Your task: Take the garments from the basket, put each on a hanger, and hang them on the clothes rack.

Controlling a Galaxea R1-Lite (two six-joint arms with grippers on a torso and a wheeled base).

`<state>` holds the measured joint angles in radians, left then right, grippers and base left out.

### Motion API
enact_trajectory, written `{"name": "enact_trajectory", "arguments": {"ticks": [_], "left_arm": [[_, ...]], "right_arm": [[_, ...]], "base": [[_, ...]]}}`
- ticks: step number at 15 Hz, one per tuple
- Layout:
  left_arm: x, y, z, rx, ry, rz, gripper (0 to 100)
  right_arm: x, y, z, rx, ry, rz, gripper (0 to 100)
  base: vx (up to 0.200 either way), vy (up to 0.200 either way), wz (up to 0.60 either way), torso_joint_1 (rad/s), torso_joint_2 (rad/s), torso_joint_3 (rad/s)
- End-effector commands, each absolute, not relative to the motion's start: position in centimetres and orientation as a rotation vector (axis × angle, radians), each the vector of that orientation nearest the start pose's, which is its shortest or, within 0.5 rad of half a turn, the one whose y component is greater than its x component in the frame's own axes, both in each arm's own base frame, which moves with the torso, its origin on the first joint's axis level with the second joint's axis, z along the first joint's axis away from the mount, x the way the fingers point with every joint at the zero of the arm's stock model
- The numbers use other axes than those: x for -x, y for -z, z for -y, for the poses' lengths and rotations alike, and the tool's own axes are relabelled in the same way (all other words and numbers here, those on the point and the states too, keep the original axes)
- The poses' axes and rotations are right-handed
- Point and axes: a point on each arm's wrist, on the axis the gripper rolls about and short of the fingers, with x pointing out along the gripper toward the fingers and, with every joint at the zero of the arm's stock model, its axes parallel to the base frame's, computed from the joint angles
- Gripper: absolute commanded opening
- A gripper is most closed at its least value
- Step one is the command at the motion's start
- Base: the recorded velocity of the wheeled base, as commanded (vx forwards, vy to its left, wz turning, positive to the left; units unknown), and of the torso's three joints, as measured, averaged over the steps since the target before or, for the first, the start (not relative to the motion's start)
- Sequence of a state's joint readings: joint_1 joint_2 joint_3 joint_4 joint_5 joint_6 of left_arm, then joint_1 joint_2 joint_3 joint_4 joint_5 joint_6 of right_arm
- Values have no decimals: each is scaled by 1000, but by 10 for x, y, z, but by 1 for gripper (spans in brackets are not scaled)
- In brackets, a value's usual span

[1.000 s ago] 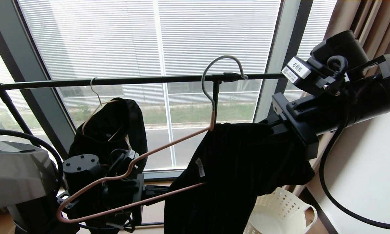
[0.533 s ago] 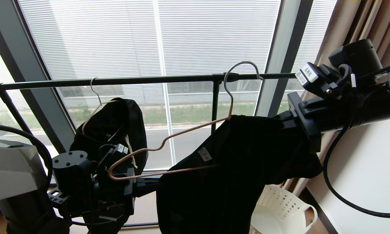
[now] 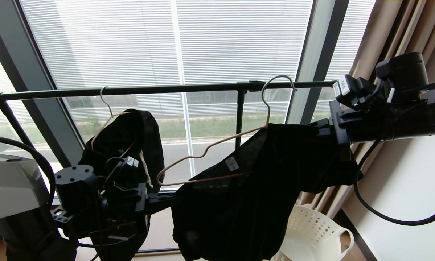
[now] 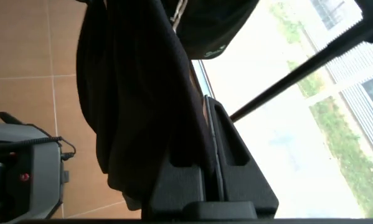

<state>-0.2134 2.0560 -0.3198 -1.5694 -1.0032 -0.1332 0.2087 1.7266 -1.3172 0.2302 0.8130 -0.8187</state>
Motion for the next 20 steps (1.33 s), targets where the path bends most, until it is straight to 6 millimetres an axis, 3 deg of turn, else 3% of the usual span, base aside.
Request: {"name": "enact_trajectory", "arguments": {"ticks": [1,6,13,20], "left_arm": [[-270,-67,73,183,1187,-232,0],[-275,-70,67,187,1161,-216,0],[-276,-70,65,186,1153,-212,0],[-277,-71,65,186,1154,-208,0]], "right_arm": [[-306,-228,-75,516,-1152,-226,0],[-307,-214,-63,522,-1090,-252,0],[-310,-218,-45,529,-1014,-252,0],[-319,-212,-43,604,-888,-206,0]], "base": [[0,0,0,0,0,0],[0,0,0,0,0,0],[0,0,0,0,0,0],[0,0,0,0,0,0]]}}
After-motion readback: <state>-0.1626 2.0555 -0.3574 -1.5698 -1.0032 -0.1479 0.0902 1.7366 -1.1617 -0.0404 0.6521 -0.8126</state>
